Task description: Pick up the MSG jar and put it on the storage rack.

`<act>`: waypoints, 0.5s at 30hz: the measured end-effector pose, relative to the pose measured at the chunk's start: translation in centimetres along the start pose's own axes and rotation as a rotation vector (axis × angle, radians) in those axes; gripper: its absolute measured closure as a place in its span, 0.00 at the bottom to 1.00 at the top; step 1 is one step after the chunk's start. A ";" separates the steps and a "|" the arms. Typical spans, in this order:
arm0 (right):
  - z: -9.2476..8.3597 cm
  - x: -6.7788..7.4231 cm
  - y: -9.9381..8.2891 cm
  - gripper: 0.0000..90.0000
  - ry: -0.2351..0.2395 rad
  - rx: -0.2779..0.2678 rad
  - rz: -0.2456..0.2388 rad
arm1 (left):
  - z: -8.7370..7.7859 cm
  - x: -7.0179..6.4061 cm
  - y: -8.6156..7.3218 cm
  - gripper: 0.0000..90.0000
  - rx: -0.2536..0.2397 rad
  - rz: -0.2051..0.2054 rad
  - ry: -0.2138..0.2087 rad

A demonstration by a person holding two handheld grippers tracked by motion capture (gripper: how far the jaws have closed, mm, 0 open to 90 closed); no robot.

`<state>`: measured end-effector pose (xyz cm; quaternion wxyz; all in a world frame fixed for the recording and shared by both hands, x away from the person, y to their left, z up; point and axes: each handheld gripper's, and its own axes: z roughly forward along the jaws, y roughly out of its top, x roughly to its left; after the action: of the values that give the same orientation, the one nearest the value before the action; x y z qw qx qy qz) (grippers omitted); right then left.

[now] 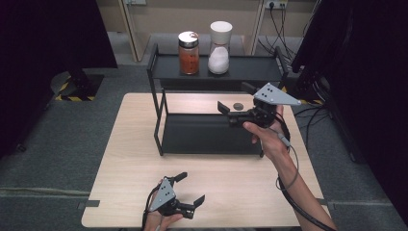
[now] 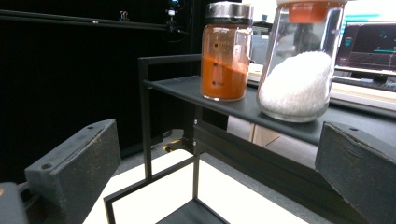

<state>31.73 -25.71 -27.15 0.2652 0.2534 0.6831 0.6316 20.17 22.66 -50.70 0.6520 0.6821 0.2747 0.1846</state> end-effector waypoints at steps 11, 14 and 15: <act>-1.0 0.4 -1.7 0.00 0.015 -0.001 0.000 | 0.0 0.0 0.0 0.00 0.000 -0.002 0.002; -1.3 0.5 -2.1 0.00 0.024 0.000 0.005 | 0.0 0.0 0.0 0.00 -0.001 -0.002 0.004; -1.4 0.5 -2.3 0.00 0.028 -0.002 0.008 | 0.0 0.0 0.0 0.00 -0.002 -0.003 0.005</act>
<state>30.35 -26.54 -29.36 0.2535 0.2469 0.6850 0.6368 20.17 22.71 -50.69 0.6522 0.6808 0.2769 0.1856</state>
